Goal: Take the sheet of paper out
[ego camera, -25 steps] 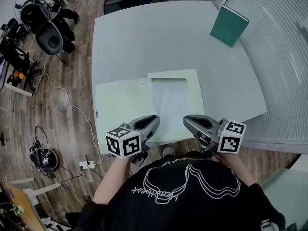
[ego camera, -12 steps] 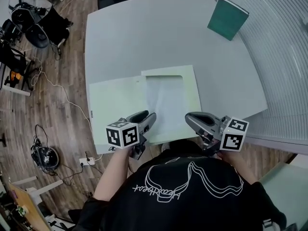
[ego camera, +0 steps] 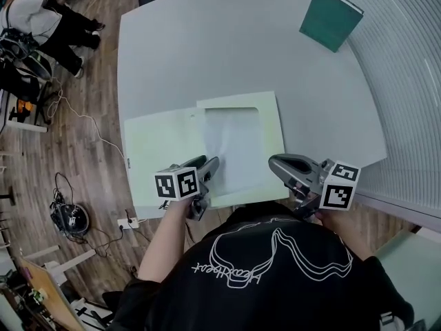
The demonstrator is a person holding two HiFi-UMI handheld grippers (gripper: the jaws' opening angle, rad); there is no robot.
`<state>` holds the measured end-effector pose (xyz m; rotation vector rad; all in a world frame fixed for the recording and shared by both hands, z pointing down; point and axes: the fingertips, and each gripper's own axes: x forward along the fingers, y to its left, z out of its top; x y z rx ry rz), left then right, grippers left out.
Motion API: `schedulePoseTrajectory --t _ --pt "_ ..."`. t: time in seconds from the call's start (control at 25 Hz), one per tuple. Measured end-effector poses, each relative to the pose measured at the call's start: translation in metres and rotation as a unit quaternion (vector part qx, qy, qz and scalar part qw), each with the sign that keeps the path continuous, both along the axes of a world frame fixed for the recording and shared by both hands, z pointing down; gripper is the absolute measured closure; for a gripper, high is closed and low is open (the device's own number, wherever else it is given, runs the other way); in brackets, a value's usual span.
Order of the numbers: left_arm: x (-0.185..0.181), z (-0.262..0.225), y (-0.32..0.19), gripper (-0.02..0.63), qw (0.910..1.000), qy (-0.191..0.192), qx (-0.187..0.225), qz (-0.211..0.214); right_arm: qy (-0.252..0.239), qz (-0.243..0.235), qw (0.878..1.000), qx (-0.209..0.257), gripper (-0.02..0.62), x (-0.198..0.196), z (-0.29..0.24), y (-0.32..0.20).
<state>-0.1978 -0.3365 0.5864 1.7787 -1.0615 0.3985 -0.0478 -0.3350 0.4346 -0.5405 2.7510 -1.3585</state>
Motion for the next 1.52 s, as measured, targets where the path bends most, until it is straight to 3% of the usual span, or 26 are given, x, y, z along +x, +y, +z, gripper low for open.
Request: schedulePoseTrajectory --t 0.72,1.16,1.52 --pt "0.001 0.022 0.006 0.427 0.9981 0.000 -0.040 -0.047 -0.018 -0.024 0.999 -0.019 0.586 0.008 0.020 -0.005" --pt "-0.002 0.026 -0.005 0.584 0.9933 -0.018 -0.052 -0.102 -0.035 -0.045 0.998 -0.011 0.586 0.016 0.017 -0.019" --pt "-0.018 0.026 -0.007 0.592 0.9950 -0.030 -0.049 -0.082 -0.054 -0.020 0.998 -0.029 0.586 0.005 0.005 -0.014"
